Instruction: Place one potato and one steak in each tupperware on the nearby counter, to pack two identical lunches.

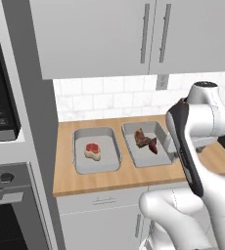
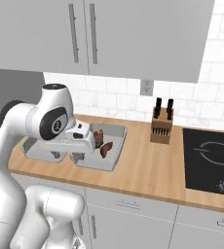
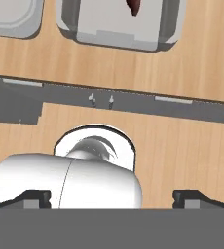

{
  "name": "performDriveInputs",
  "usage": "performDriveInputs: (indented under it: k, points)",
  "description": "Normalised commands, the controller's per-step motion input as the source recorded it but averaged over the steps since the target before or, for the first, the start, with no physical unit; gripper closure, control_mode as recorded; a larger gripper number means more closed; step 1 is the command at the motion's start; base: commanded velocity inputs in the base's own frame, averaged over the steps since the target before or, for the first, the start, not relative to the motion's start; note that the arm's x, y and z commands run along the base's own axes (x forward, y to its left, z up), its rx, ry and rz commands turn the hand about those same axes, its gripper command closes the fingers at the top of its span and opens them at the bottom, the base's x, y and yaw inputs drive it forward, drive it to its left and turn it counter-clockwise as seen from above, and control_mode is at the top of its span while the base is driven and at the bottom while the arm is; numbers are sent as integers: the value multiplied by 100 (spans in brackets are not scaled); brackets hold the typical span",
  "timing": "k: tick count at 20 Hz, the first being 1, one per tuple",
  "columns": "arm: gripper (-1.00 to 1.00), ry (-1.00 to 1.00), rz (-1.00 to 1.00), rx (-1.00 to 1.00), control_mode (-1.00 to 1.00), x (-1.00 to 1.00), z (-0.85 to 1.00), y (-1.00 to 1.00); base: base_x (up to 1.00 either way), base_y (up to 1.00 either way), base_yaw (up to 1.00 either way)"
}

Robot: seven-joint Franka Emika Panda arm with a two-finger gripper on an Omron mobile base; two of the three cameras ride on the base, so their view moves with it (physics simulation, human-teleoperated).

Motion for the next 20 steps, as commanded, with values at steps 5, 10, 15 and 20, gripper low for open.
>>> performDriveInputs:
  k: [5, 10, 15, 20]
  points:
    - [-100, 0, 0, 0, 100, 0, 0, 0, 0, 0, 0]
    - [-100, 0, 0, 0, 100, 0, 0, 0, -72, -24, 12]
    - [-100, 0, 0, 0, 100, 0, 0, 0, -77, -20, 65]
    - [-100, 0, 0, 0, 100, 0, 0, 0, 0, 0, 100]
